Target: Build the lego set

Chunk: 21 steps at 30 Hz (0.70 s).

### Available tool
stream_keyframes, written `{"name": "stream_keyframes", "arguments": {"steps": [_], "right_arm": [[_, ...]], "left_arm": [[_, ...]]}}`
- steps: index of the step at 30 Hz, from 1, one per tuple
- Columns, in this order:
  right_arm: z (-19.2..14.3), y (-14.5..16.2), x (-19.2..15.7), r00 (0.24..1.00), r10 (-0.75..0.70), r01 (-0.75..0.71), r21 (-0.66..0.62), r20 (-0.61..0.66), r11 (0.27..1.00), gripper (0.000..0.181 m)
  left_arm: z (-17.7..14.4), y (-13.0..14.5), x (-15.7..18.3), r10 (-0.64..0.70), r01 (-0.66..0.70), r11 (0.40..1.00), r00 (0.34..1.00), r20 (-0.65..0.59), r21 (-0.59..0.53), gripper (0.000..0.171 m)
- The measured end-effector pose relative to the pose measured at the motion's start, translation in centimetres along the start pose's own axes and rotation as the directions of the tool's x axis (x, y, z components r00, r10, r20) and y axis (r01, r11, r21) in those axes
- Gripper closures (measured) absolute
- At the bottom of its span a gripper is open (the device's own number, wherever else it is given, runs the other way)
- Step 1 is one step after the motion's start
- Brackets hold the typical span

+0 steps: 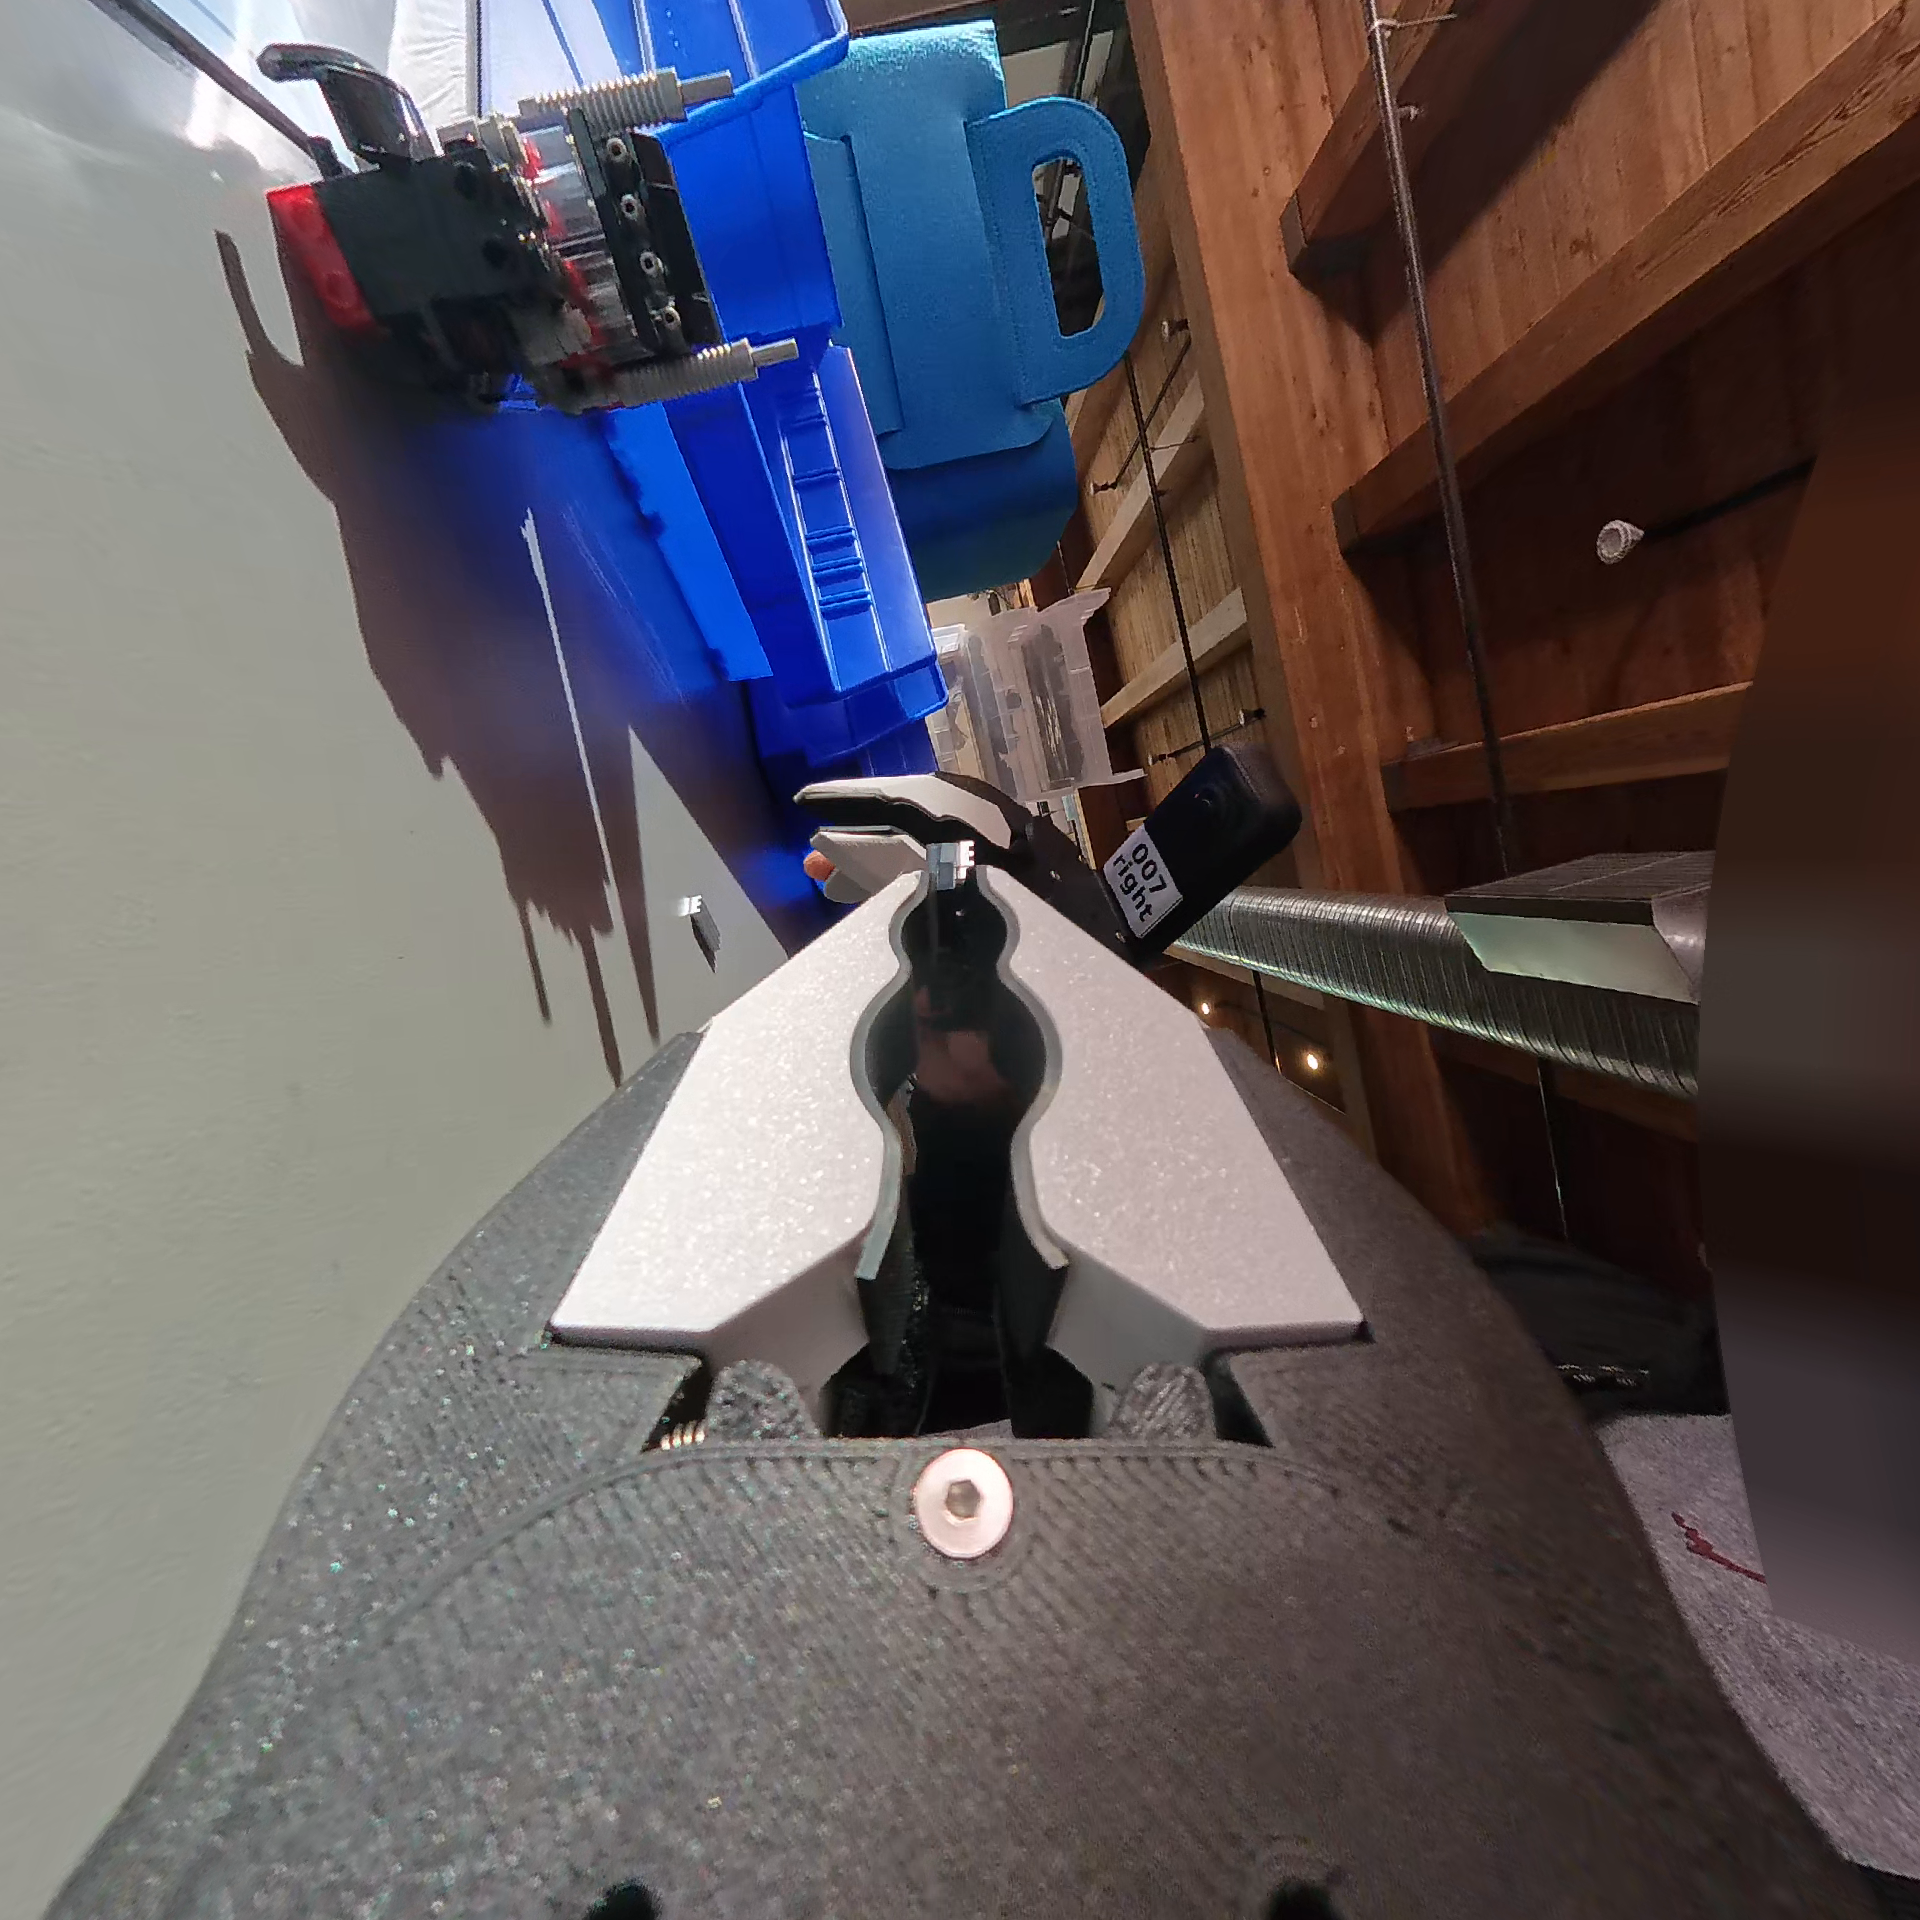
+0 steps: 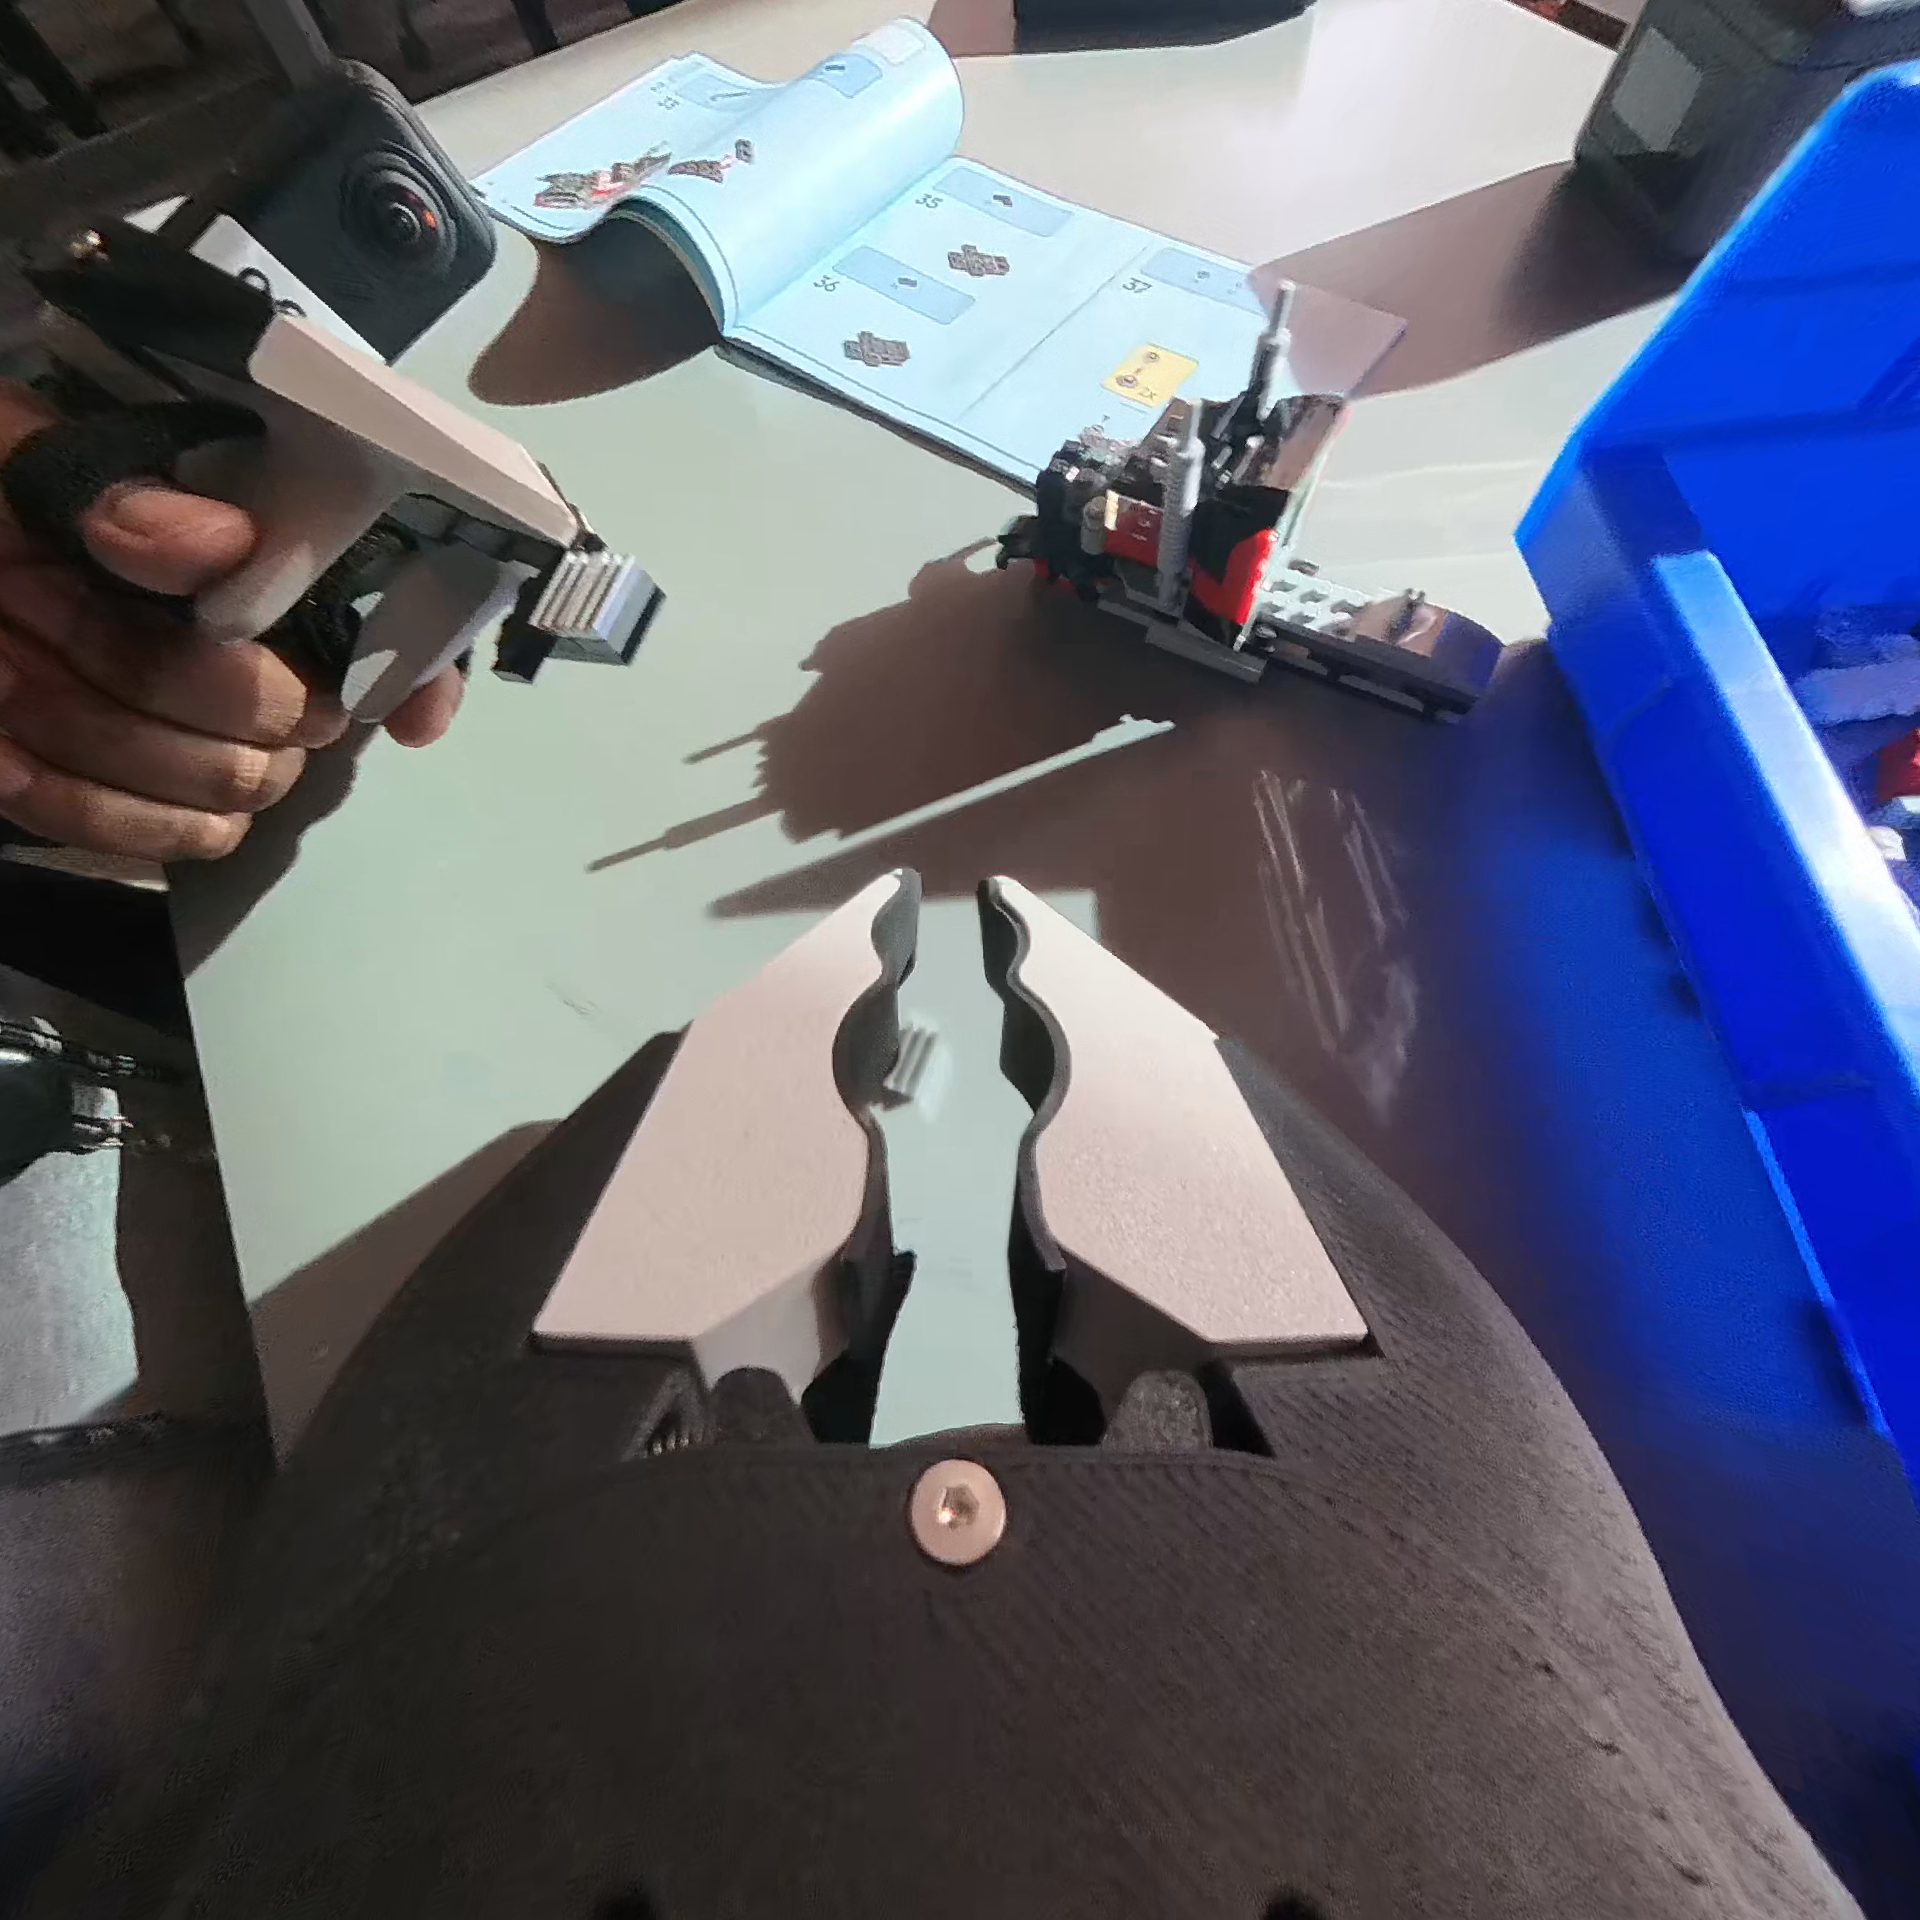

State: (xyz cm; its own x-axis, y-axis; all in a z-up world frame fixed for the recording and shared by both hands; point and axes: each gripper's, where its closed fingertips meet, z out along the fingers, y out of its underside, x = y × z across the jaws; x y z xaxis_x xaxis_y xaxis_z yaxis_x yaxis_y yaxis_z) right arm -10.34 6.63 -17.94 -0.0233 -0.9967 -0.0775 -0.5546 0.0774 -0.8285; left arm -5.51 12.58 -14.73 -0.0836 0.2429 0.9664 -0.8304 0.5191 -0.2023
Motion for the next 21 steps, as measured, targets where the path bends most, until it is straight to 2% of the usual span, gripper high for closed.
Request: {"name": "stream_keyframes", "arguments": {"steps": [4,9,21], "right_arm": [[-1.0,2.0,0.8,0.999,0.045,-0.046,-0.062,-0.02,0.997,0.164],[-0.8,4.6,-0.4,0.996,0.089,-0.088,-0.148,-0.006,0.985,0.162],[0.6,4.5,-1.1,0.999,-0.012,0.003,-0.183,-0.048,0.983,0.173]], "left_arm": [[0.0,0.0,-0.1,-0.002,0.002,1.0,1.0,0.003,0.0,0.166],[0.2,0.1,-0.4,-0.005,0.005,1.0,1.0,0.028,-0.008,0.166],[0.1,-0.2,-1.6,-0.03,0.027,0.999,0.994,0.102,0.031,0.166]]}}
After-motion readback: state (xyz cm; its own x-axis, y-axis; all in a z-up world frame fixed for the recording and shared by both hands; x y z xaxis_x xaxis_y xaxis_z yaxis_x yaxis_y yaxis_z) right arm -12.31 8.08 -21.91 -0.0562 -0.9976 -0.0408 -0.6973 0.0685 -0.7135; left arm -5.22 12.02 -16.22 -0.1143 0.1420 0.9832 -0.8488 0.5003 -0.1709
